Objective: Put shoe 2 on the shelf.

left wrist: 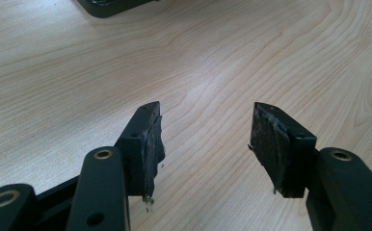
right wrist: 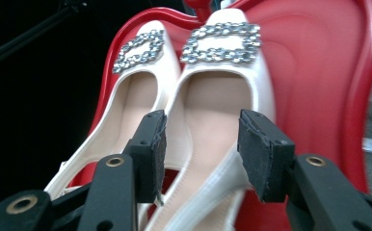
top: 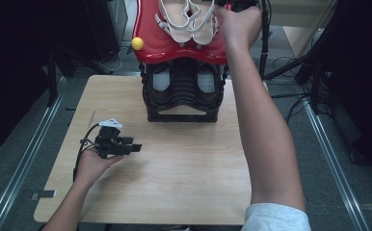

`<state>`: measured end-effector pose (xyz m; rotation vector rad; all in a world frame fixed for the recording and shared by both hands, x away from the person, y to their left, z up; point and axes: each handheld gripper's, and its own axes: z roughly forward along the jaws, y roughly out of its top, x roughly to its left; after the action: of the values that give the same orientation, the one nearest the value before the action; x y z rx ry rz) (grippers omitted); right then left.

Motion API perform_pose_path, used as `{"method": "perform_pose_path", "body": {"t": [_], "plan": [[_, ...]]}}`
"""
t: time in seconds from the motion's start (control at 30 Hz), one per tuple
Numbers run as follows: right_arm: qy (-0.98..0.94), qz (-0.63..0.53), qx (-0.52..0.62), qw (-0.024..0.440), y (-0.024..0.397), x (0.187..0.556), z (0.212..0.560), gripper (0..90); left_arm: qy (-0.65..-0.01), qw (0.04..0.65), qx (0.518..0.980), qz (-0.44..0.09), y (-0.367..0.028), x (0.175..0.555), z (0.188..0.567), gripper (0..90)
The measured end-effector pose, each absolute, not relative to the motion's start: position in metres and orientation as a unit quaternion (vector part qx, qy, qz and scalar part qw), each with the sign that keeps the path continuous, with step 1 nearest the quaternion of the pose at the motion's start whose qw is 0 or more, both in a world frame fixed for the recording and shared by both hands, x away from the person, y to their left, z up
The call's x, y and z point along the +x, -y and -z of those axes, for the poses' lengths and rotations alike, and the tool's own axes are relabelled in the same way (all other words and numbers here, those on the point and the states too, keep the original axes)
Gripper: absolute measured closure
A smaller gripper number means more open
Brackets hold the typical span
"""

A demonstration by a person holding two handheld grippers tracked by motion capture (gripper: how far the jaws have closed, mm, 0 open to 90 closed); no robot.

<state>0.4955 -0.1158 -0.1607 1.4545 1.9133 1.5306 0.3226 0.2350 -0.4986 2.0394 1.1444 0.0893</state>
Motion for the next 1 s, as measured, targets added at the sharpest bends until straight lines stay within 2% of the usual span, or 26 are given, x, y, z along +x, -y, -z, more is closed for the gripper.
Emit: {"method": "perform_pose_path", "body": {"t": [1.0], "plan": [[-0.658, -0.515, 0.517, 0.185, 0.207, 0.470, 0.204, 48.0, -0.444, 0.403, 0.800, -0.022, -0.224, 0.334, 0.497, 44.1]]}}
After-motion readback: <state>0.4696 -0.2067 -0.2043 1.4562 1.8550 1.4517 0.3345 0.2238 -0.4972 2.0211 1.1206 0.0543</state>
